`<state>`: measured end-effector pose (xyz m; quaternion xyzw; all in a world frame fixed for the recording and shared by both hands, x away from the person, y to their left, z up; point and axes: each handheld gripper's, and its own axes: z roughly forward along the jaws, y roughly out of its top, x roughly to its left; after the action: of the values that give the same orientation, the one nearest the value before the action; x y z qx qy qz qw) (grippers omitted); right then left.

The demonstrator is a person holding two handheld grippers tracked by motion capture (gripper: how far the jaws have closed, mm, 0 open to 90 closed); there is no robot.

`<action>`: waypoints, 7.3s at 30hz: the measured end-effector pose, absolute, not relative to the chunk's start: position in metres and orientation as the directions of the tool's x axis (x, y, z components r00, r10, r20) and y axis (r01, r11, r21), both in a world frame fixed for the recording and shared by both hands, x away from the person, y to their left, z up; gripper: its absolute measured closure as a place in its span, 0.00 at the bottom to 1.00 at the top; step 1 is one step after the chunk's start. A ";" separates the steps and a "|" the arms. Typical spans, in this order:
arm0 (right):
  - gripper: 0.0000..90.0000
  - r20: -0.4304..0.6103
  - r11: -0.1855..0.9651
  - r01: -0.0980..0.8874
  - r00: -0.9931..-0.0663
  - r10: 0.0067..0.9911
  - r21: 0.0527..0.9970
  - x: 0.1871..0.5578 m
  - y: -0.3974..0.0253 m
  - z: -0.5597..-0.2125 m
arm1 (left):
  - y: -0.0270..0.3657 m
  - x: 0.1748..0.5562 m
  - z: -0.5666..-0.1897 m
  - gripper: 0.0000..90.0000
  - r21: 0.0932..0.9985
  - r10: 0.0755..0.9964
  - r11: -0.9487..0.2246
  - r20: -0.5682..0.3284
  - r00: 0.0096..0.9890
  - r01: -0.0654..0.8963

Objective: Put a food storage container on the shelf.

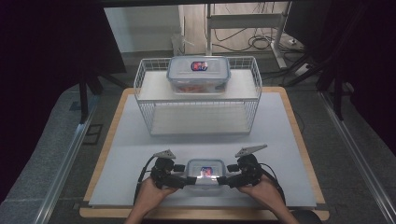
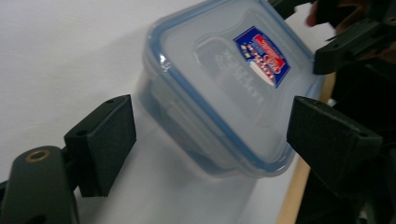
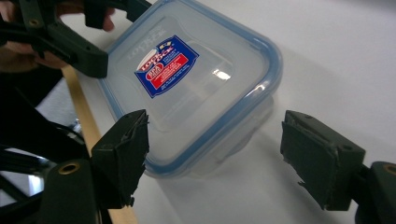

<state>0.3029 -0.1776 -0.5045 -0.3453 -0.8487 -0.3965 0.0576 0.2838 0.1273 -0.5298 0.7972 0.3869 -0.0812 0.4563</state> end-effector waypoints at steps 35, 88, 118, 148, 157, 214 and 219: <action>0.64 0.626 0.254 0.773 -0.625 0.466 0.582 0.292 -0.199 -0.515 | 0.144 0.265 -0.530 0.60 0.635 0.481 -0.160 -0.618 0.621 0.756; 0.65 0.530 0.154 0.628 -0.744 0.408 0.763 0.359 -0.190 -0.375 | 0.164 0.331 -0.378 0.64 0.786 0.491 -0.081 -0.504 0.710 0.613; 0.64 0.518 0.096 0.601 -0.750 0.412 0.793 0.426 -0.168 -0.290 | 0.184 0.393 -0.292 0.64 0.802 0.521 -0.005 -0.508 0.686 0.597; 0.64 0.591 -0.002 0.657 -0.678 0.437 0.754 0.499 -0.165 -0.269 | 0.183 0.464 -0.280 0.63 0.749 0.518 0.091 -0.599 0.611 0.656; 0.63 0.616 -0.026 0.676 -0.654 0.439 0.736 0.508 -0.166 -0.271 | 0.184 0.471 -0.283 0.63 0.742 0.508 0.124 -0.618 0.600 0.659; 0.41 0.405 0.051 0.511 -0.734 0.545 0.858 0.498 -0.155 -0.266 | 0.179 0.443 -0.290 0.32 0.868 0.658 0.103 -0.425 0.621 0.486; 0.25 0.392 0.058 0.494 -0.751 0.531 0.868 0.493 -0.155 -0.272 | 0.178 0.437 -0.297 0.23 0.883 0.659 0.078 -0.394 0.641 0.463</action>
<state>0.4927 -0.1546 -0.2722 -0.3524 -0.7273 -0.5888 -0.0159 0.4374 0.1781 -0.2969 0.6740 0.4160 0.0809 0.6051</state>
